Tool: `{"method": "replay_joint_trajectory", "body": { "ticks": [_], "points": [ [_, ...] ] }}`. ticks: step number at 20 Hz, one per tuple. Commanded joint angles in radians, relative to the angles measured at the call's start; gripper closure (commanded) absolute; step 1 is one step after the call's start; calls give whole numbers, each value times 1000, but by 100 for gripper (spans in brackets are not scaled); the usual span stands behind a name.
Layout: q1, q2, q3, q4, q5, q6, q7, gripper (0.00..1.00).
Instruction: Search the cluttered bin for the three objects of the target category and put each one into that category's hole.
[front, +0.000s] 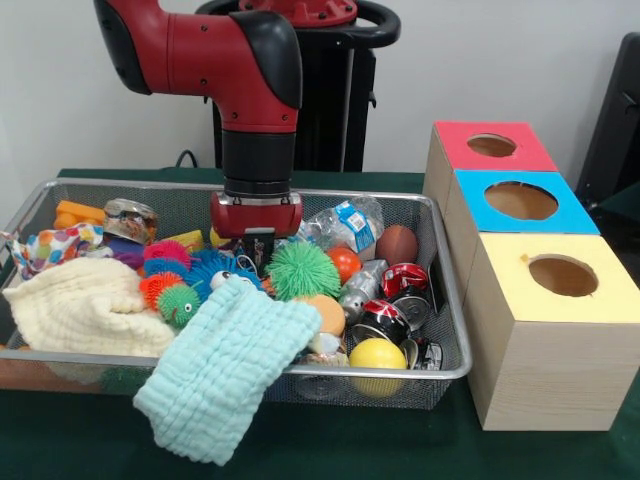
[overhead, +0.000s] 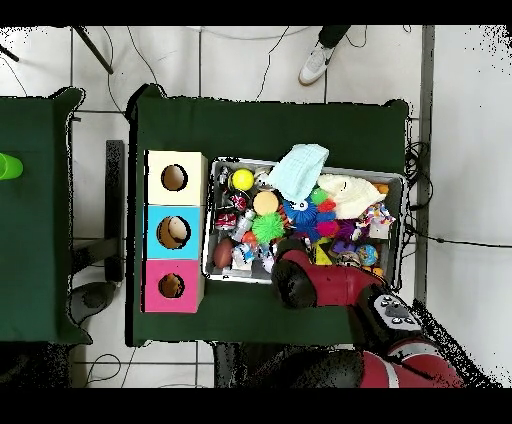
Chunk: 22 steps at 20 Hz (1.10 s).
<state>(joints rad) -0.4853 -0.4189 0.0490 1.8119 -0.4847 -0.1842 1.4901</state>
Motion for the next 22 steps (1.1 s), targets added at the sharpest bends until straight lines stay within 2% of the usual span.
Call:
{"method": "replay_joint_trajectory", "body": {
  "ticks": [1, 4, 9, 11, 16, 22],
  "points": [
    [-16, 22, 64, -83, -13, -89, 159, 100],
    [-15, 19, 62, -79, -11, -123, 168, 100],
    [-23, 11, 73, -77, -14, -110, 165, 100],
    [-46, -14, 101, -61, -15, -51, 159, 100],
    [-146, -131, 211, 1, 3, 162, 102, 100],
    [-204, -205, 272, 17, 41, 322, 49, 100]
  ]
}}
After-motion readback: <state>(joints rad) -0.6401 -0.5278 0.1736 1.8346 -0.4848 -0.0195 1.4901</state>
